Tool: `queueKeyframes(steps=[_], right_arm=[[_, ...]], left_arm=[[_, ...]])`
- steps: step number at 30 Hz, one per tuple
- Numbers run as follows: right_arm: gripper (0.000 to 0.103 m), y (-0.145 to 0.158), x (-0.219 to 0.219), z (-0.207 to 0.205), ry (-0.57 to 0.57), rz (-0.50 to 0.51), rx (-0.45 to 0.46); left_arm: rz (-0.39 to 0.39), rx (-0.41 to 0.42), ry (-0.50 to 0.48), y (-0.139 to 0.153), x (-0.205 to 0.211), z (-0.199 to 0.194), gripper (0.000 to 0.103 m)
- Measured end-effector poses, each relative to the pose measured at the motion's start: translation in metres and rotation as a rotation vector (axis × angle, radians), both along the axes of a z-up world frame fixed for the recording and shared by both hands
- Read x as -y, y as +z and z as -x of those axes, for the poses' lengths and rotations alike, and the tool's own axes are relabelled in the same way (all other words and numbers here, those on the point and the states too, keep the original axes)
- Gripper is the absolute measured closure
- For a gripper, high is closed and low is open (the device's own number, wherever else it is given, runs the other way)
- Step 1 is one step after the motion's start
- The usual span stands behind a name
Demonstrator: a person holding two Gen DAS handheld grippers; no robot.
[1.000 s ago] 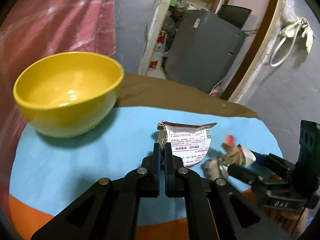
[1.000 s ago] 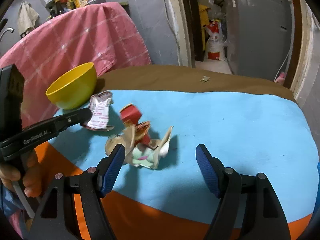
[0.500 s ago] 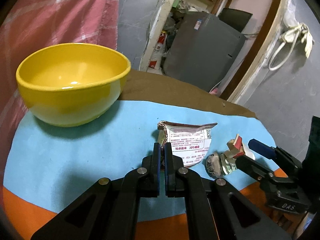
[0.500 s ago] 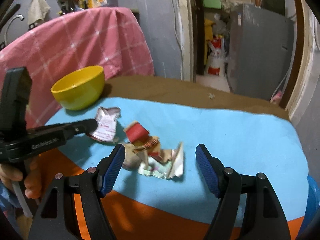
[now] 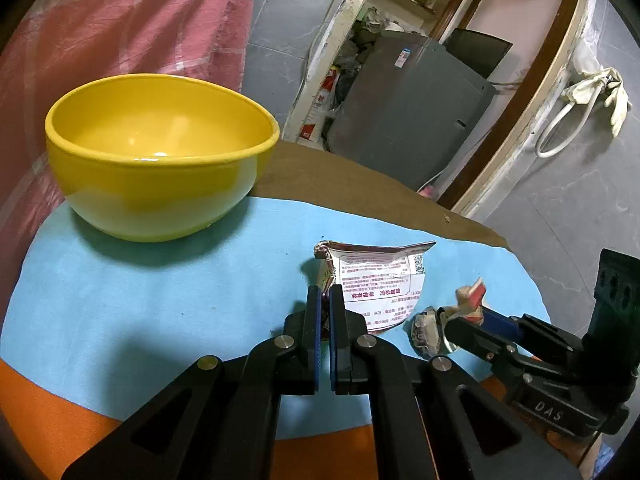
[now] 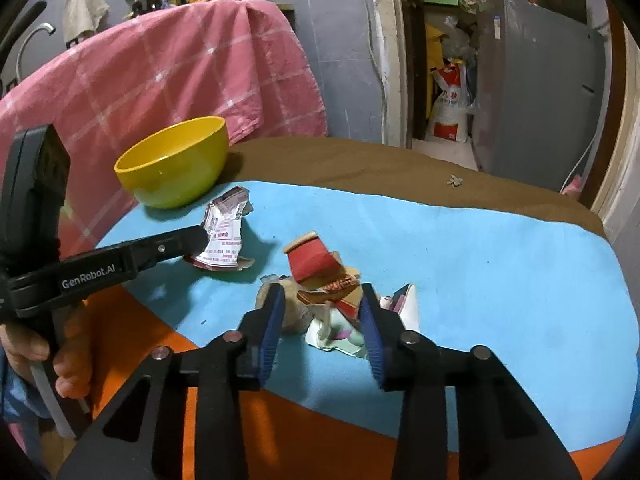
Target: Collect trash
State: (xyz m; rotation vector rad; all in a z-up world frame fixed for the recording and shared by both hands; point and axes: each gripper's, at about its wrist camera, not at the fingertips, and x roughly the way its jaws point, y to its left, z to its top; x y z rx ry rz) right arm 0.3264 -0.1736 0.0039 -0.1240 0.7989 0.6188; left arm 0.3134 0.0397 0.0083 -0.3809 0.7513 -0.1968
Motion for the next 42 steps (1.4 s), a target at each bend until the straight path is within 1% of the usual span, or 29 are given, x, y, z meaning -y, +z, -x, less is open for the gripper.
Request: queueKeyframes(steps=[3,8,13,16,19,21,22,23,24,25,27,29,31,37,39,41,42], right_arm=[[0.078,0.000,0.004,0.000,-0.001,-0.029,-0.010],[0.080,0.004,0.006,0.002,-0.010,-0.049,0.009],[0.080,0.012,0.014,0.011,0.013,-0.137,0.055],[0.079,0.020,0.019,0.021,0.014,-0.173,0.119],[0.080,0.031,0.025,0.035,0.011,-0.211,0.206],[0.079,0.045,0.035,0.049,0.001,-0.260,0.305],[0.079,0.050,0.038,0.053,0.000,-0.275,0.340],[0.079,0.058,0.044,0.061,-0.003,-0.298,0.399],[0.079,0.065,0.048,0.067,-0.007,-0.314,0.435],[0.079,0.070,0.054,0.070,-0.008,-0.337,0.464],[0.079,0.076,0.064,0.076,-0.011,-0.374,0.493],[0.079,0.079,0.070,0.076,-0.014,-0.389,0.497],[0.078,0.079,0.074,0.076,-0.025,-0.390,0.492],[0.078,0.068,0.082,0.064,-0.083,-0.314,0.396],[0.078,0.059,0.084,0.055,-0.106,-0.282,0.325],[0.077,0.049,0.090,0.047,-0.134,-0.274,0.248],[0.077,0.042,0.094,0.040,-0.149,-0.279,0.189]], left_arm=[[0.000,0.001,-0.001,0.000,0.000,0.001,0.102],[-0.001,0.007,0.001,0.001,0.000,0.001,0.102],[-0.043,0.052,0.003,0.008,0.006,0.009,0.102],[-0.057,0.091,0.007,0.017,0.011,0.017,0.102],[-0.061,0.133,0.019,0.030,0.019,0.026,0.102],[-0.064,0.165,0.023,0.038,0.024,0.032,0.102],[-0.066,0.188,0.022,0.046,0.029,0.035,0.102],[-0.070,0.203,0.021,0.051,0.033,0.038,0.102],[-0.075,0.223,0.020,0.057,0.038,0.040,0.102],[-0.077,0.241,0.018,0.063,0.043,0.043,0.102],[-0.080,0.265,0.016,0.072,0.050,0.045,0.102],[-0.075,0.279,0.013,0.078,0.057,0.046,0.102],[-0.074,0.273,0.017,0.081,0.060,0.045,0.102],[-0.060,0.191,0.043,0.059,0.053,0.039,0.102],[-0.056,0.153,0.054,0.048,0.047,0.038,0.102],[-0.062,0.121,0.064,0.038,0.041,0.037,0.102],[-0.066,0.112,0.065,0.034,0.040,0.037,0.102]])
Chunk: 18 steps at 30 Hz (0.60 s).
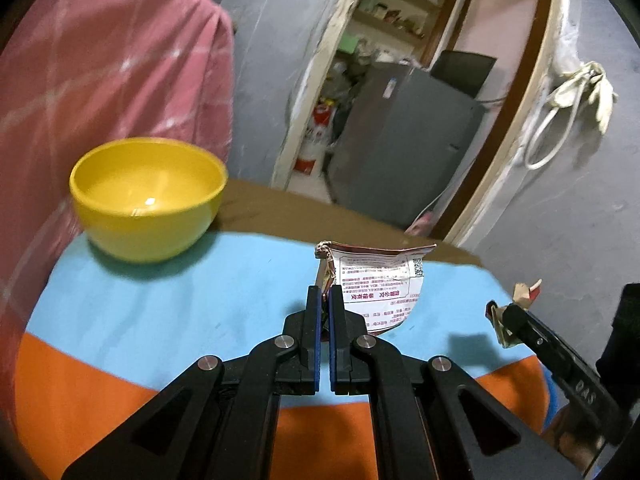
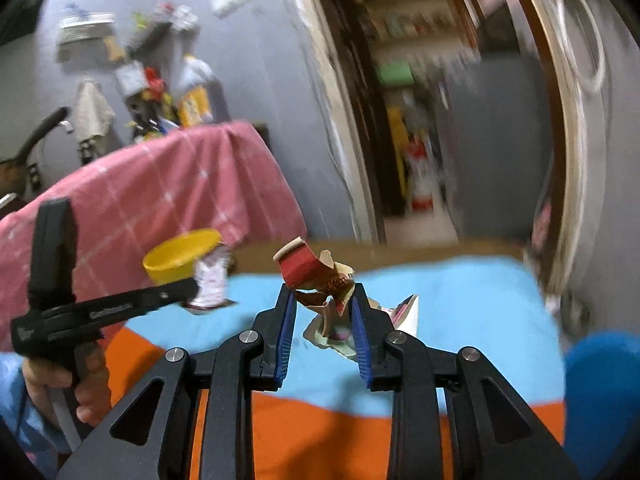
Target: Collect trash
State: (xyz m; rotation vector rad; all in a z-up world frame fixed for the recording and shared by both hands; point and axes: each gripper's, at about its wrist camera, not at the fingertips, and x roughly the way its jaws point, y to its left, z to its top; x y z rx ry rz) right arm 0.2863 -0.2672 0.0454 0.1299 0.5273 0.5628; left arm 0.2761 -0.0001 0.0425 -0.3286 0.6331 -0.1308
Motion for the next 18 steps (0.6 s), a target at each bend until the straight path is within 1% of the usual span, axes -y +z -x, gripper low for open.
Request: queueKeyframes(steps=[2,3,6,8,12,18], right_arm=[[0.077,-0.014,0.007,-0.011,-0.006,-0.029,-0.103],[0.077,-0.020,0.012,-0.015,-0.014,-0.042,-0.140],[0.077,-0.033,0.023,-0.022,-0.046,-0.074,-0.207],[0.077,-0.034,0.030,-0.023,-0.064,-0.091,-0.220],[0.077,-0.033,0.038,-0.020,-0.116,-0.046,-0.203],[0.077,-0.036,0.054,-0.023,-0.158,-0.065,-0.206]], left_arm=[[-0.015,-0.024,0.000,-0.008,-0.003,0.001,0.102],[-0.023,-0.035,-0.002,-0.012,-0.004,0.001,0.102],[-0.033,-0.057,-0.006,-0.020,-0.004,0.004,0.102],[-0.032,-0.072,-0.010,-0.025,-0.005,0.004,0.102],[-0.032,-0.083,-0.016,-0.027,-0.005,0.002,0.102],[-0.034,-0.085,-0.023,-0.028,-0.004,0.002,0.102]])
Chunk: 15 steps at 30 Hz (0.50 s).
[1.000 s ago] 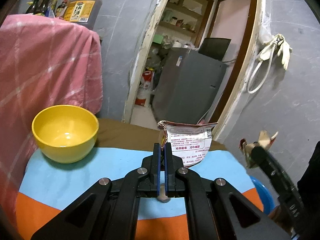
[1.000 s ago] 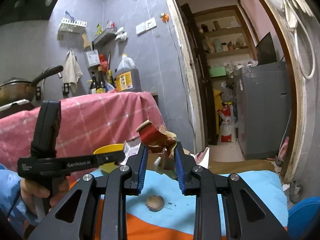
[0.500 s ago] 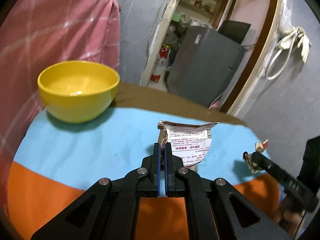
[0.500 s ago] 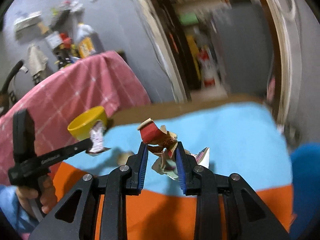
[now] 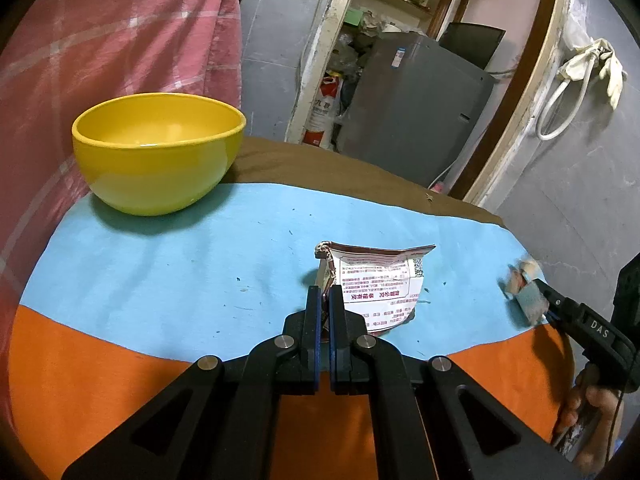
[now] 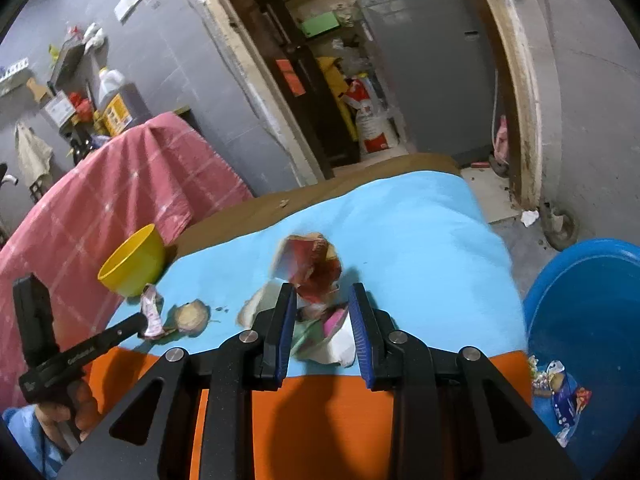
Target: Collect trash
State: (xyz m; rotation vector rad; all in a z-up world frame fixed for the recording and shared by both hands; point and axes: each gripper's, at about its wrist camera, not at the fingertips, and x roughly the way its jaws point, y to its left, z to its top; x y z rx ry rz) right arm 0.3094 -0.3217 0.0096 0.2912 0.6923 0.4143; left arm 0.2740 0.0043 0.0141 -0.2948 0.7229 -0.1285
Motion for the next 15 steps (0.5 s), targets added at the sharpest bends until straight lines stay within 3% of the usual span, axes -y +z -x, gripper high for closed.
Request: queueKeyframes(steps=[9,10,12,15], right_arm=[[0.078,0.003,-0.002,-0.002,0.003,0.017,0.017],[0.077,0.004,-0.003,-0.002,0.005,0.028,0.022],[0.062,0.006,-0.008,-0.003,0.009,0.053,0.030],[0.056,0.013,-0.020,-0.003,0.017,0.109,0.060]], left_arm=[[0.003,0.006,0.016,0.002,-0.002,-0.001,0.102],[0.005,0.009,0.022,0.003,-0.004,-0.001,0.102],[0.005,0.012,0.031,0.004,-0.006,-0.002,0.102],[0.005,0.005,0.038,0.003,-0.011,-0.007,0.102]])
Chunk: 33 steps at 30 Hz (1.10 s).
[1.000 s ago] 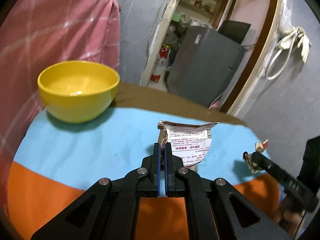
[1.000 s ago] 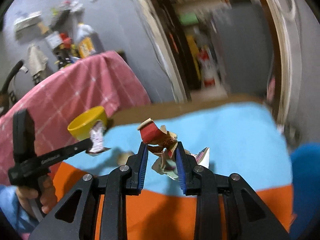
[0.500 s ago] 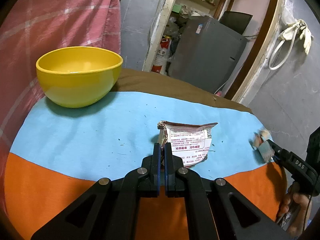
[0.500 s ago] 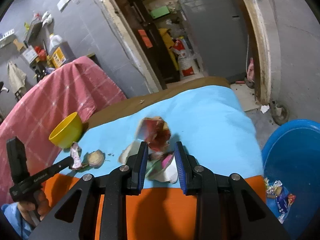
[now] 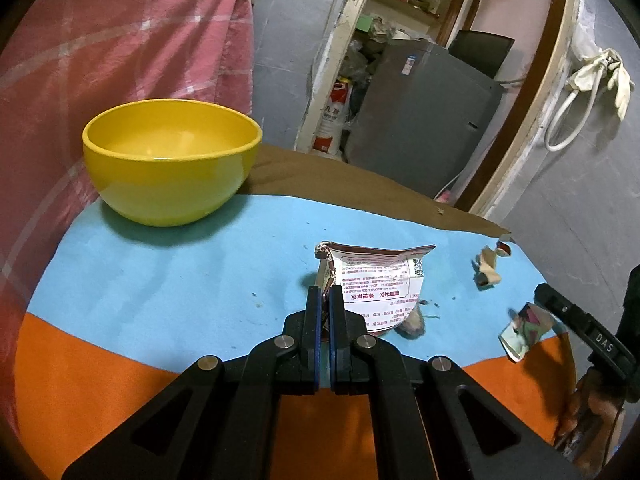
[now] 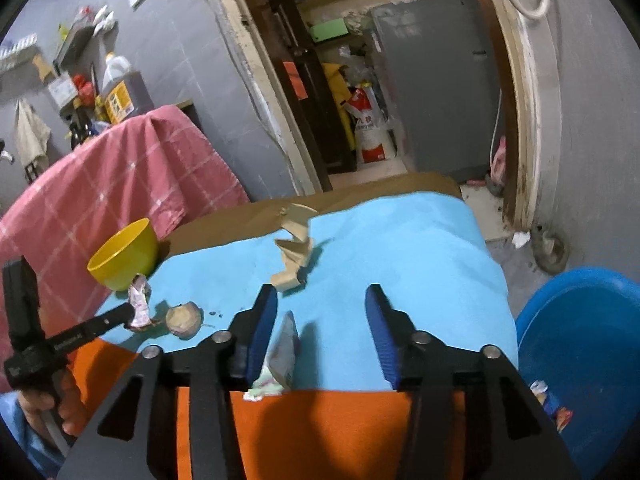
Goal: Collect trash
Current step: 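Grasp the white-green wrapper on the blanket with the right gripper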
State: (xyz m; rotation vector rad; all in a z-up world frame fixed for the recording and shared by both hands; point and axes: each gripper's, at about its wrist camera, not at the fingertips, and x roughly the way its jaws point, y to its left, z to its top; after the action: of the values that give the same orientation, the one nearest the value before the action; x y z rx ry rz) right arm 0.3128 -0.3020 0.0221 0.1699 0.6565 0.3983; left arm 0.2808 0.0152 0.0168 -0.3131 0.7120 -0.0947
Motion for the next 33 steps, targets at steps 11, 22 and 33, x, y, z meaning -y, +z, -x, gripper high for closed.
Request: queueKeyframes(steps=[11,22,33], right_arm=[[0.050,-0.009,-0.032,0.001,0.068,0.217,-0.044],[0.039,-0.021,-0.055,0.028,0.156,0.317,0.010],[0.071,-0.021,-0.044,0.031,0.130,0.290,0.049]], left_arm=[[0.068,-0.017,-0.007,-0.008,-0.012,-0.004,0.102],[0.045,-0.015,0.000,-0.006,-0.004,-0.002,0.102],[0.014,0.037,-0.019,0.011,0.012,0.012,0.102]])
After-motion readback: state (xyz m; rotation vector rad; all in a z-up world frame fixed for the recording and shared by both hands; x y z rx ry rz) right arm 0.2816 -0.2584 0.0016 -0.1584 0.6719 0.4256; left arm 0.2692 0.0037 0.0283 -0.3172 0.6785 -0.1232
